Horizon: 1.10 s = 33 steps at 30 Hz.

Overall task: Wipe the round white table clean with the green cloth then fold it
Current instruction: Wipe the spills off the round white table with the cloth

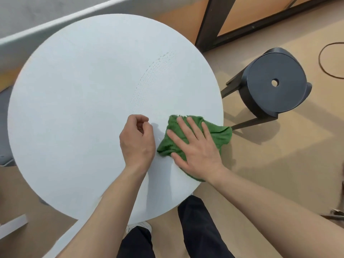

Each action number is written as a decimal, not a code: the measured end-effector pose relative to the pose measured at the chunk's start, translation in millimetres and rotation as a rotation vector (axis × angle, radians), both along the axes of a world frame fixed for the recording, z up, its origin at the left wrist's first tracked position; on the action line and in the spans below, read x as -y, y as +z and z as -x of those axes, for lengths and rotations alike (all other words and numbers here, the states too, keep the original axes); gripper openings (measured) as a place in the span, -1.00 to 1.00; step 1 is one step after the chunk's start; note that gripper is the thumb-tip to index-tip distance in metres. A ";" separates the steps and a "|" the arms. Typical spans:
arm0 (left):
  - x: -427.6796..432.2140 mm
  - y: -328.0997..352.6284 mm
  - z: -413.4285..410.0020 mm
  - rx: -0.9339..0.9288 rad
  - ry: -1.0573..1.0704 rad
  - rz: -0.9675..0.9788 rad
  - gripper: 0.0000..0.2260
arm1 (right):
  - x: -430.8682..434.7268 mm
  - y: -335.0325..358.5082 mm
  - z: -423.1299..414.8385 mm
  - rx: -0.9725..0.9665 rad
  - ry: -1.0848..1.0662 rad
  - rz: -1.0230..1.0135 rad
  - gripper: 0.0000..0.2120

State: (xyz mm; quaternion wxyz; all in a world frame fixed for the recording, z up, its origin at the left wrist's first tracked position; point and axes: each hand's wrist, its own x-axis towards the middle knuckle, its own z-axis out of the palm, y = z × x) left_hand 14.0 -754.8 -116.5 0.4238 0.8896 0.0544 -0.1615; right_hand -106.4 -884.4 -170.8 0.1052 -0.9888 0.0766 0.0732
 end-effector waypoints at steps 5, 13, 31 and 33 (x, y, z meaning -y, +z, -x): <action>-16.9 -1.7 -17.5 -0.018 0.033 -0.020 -0.87 | 41.0 -6.7 -51.3 -0.004 -0.186 0.048 -0.41; -57.3 -15.2 -52.8 0.007 0.178 -0.027 -0.86 | 50.4 -3.4 -234.1 0.026 -0.344 0.083 -0.41; -102.9 -6.7 -64.9 0.025 0.231 -0.034 -0.86 | 42.9 -3.4 -199.3 0.003 -0.275 0.055 -0.43; -110.1 -6.5 -61.4 0.025 0.247 -0.036 -0.86 | 4.6 -2.2 -223.0 0.000 -0.332 0.064 -0.43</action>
